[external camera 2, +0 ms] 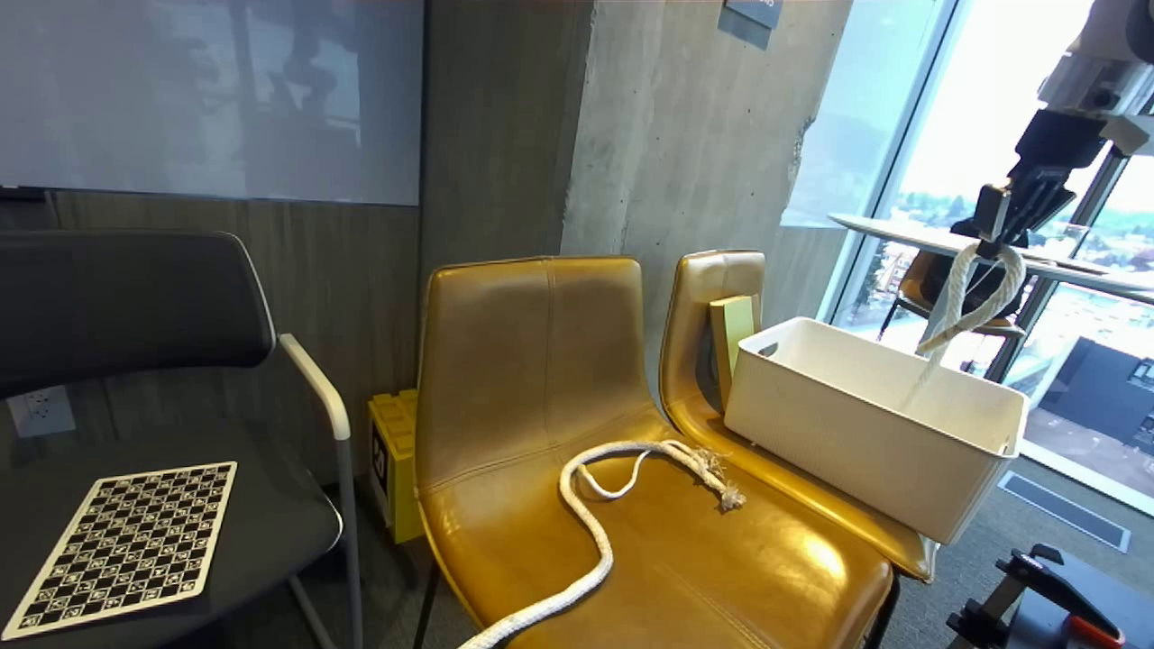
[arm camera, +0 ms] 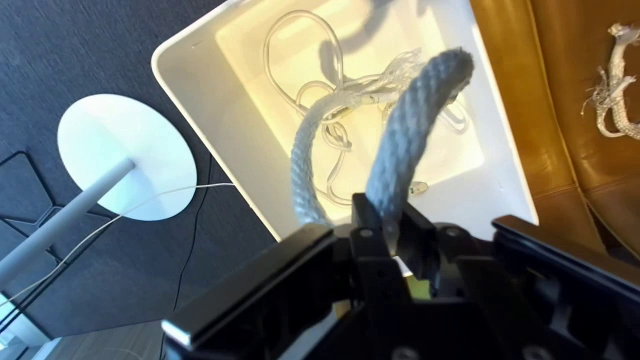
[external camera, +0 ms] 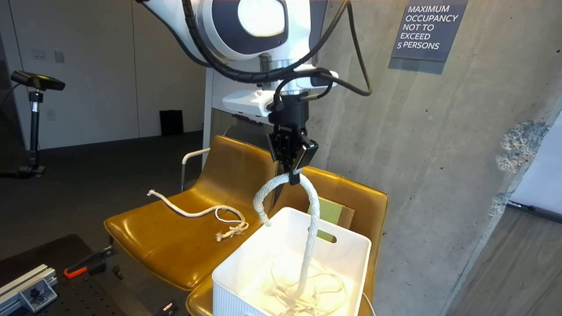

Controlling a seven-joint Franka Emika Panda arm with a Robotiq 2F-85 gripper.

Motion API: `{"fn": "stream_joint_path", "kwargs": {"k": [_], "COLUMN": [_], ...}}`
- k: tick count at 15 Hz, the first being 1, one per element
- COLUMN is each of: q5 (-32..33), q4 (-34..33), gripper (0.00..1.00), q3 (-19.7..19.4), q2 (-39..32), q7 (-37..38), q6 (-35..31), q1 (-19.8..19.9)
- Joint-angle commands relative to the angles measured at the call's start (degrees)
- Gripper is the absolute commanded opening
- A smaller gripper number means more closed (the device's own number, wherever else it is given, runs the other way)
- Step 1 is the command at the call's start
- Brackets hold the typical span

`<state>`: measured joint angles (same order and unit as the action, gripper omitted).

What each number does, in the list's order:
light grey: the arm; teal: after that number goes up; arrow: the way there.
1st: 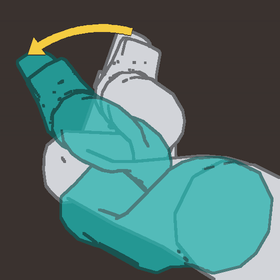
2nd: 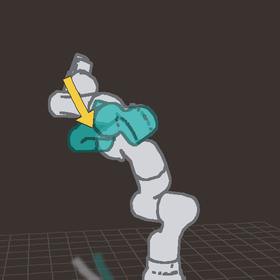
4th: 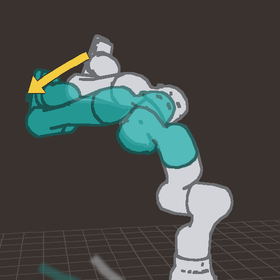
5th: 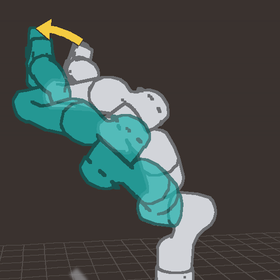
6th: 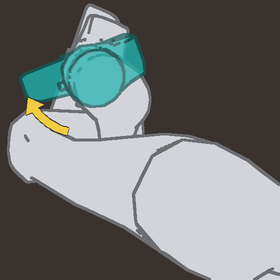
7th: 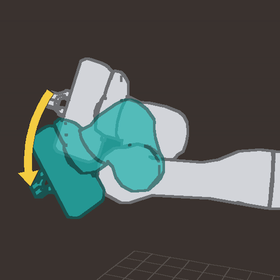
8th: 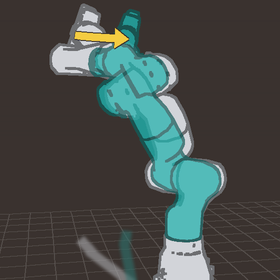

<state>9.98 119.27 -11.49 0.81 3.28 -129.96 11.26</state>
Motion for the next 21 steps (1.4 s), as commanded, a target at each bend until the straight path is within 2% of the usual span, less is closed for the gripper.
{"fn": "stream_joint_path", "kwargs": {"k": [1, 5, 6, 8, 15, 16, 21], "q5": [-0.25, 0.46, 0.55, 0.77, 0.05, -0.15, -0.79], "q4": [0.46, 0.84, 0.91, 0.77, 3.76, 4.42, 7.85], "gripper": [0.03, 0.03, 0.38, 0.46, 0.97, 1.00, 1.00], "q3": [0.56, -0.16, -0.33, -0.44, 1.90, 2.66, 8.03], "q2": [-2.60, -5.51, -6.08, -6.99, -2.38, -1.63, 0.83], "q7": [0.78, 0.17, 0.27, 0.97, 1.53, 1.62, 4.00], "q6": [-5.36, -11.82, -12.53, -13.50, -14.90, -15.19, -16.83], "q1": [-0.44, 0.00, 0.01, -0.23, -2.96, -3.68, -8.61]}}
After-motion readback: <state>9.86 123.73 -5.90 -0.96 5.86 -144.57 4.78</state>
